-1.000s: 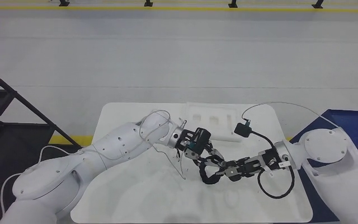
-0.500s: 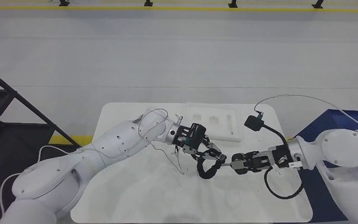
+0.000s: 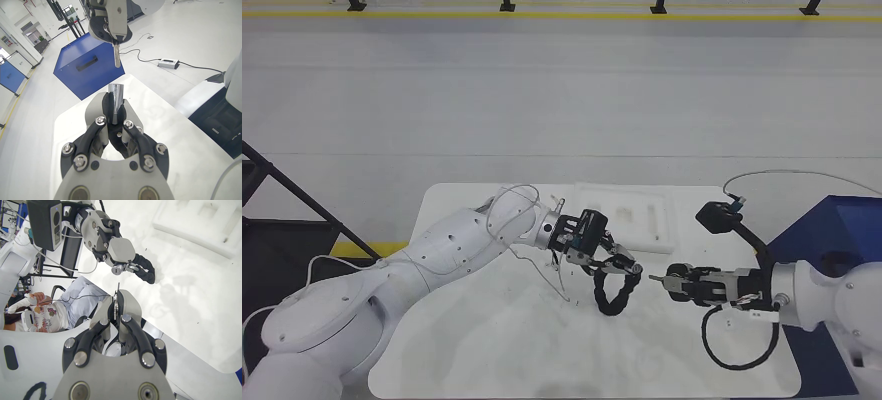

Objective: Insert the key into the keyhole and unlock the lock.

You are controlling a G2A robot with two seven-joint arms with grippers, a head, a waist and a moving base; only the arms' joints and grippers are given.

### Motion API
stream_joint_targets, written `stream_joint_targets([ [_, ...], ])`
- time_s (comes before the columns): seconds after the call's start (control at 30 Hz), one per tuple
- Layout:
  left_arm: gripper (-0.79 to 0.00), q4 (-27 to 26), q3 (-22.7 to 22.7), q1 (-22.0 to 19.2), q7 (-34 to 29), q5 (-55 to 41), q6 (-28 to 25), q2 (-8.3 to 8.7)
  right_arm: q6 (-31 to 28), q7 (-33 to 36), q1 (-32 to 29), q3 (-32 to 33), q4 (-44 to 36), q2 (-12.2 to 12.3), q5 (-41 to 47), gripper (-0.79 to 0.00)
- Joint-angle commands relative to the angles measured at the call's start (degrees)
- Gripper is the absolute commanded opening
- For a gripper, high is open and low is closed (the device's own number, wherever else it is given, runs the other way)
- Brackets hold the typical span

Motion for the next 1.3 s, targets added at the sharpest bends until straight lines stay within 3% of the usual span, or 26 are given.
stream_joint_targets([
  [0.0, -0.785, 0.0, -0.2, -0.1, -0.5, -0.8, -0.5, -0.06, 1.0, -0.7, -0.4, 0.2, -0.8, 0.1, -0.5, -0.785],
  [0.7, -0.785, 0.7, -3.2, 0.6, -5.4, 0.5, -5.3, -2.19, 6.9, -5.8, -1.6, -1.5, -1.3, 0.8, -0.6, -0.785],
  [1.27, -0.785, 1.5, -4.0, 1.0, -6.1, 1.4, -5.4, -3.5, 8.5, -7.5, -1.7, -2.9, -0.4, 1.5, 0.4, -0.785],
])
